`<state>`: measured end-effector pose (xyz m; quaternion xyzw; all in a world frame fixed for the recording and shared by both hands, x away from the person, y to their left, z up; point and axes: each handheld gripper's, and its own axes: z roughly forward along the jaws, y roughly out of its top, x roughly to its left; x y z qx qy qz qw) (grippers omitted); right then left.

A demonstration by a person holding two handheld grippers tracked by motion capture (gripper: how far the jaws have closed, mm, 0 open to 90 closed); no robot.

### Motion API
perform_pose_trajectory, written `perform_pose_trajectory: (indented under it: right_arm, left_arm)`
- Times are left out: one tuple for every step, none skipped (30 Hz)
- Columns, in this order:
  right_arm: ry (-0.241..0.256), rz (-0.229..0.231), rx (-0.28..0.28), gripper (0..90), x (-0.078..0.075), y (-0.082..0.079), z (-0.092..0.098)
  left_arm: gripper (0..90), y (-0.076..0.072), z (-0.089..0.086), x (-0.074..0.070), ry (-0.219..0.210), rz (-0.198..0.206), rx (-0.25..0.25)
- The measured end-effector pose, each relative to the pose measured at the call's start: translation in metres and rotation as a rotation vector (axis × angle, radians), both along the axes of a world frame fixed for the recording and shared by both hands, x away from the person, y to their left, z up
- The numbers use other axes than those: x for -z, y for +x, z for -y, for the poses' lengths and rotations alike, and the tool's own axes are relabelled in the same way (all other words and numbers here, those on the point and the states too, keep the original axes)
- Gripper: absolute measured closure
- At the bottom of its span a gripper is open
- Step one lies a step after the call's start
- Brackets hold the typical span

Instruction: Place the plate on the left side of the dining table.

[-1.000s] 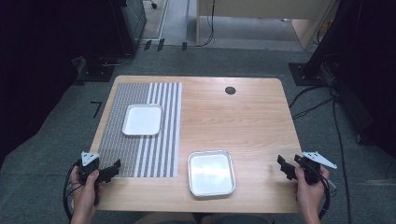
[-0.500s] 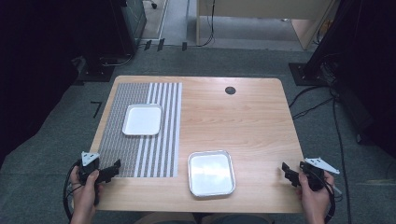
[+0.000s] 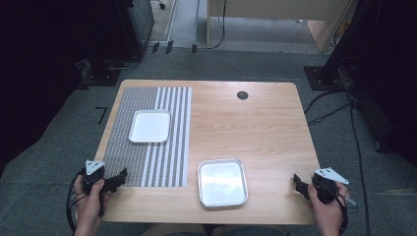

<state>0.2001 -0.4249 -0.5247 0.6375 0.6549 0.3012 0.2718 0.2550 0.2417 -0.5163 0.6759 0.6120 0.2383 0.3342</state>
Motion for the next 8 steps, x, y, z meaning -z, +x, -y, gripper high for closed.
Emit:
perform_pose_trajectory:
  right_arm:
    - [0.001, -0.002, -0.002, 20.2, 0.0000, -0.0001, -0.0003]
    - [0.000, -0.003, -0.005, 19.7, 0.0000, 0.0000, -0.0004]
    - [0.001, -0.005, -0.006, 18.7, 0.0001, 0.0001, -0.0005]
    - [-0.001, -0.005, -0.014, 17.9, 0.0002, 0.0004, -0.0004]
    - [-0.002, -0.005, -0.015, 17.6, 0.0003, 0.0005, -0.0004]
    - [-0.001, -0.008, -0.013, 16.3, 0.0002, 0.0005, -0.0005]
    - [-0.002, -0.010, -0.010, 14.7, 0.0003, 0.0008, -0.0004]
    - [0.000, -0.014, -0.005, 13.9, 0.0004, 0.0011, -0.0004]
  left_arm:
    - [12.9, -0.0001, -0.0002, 0.0000, -0.002, 0.000, 0.000]
    - [12.9, -0.0001, -0.0005, 0.0000, -0.005, 0.000, 0.000]
    - [12.9, -0.0002, -0.0008, 0.0000, -0.008, 0.001, 0.000]
    - [12.9, -0.0002, -0.0010, -0.0001, -0.009, 0.001, 0.001]
    - [12.9, -0.0003, -0.0011, -0.0001, -0.011, 0.001, 0.001]
    - [12.9, -0.0003, -0.0011, -0.0001, -0.010, 0.001, 0.000]
    - [12.9, -0.0003, -0.0009, -0.0001, -0.009, 0.001, 0.000]
    - [13.0, -0.0004, -0.0007, 0.0000, -0.008, 0.001, -0.001]
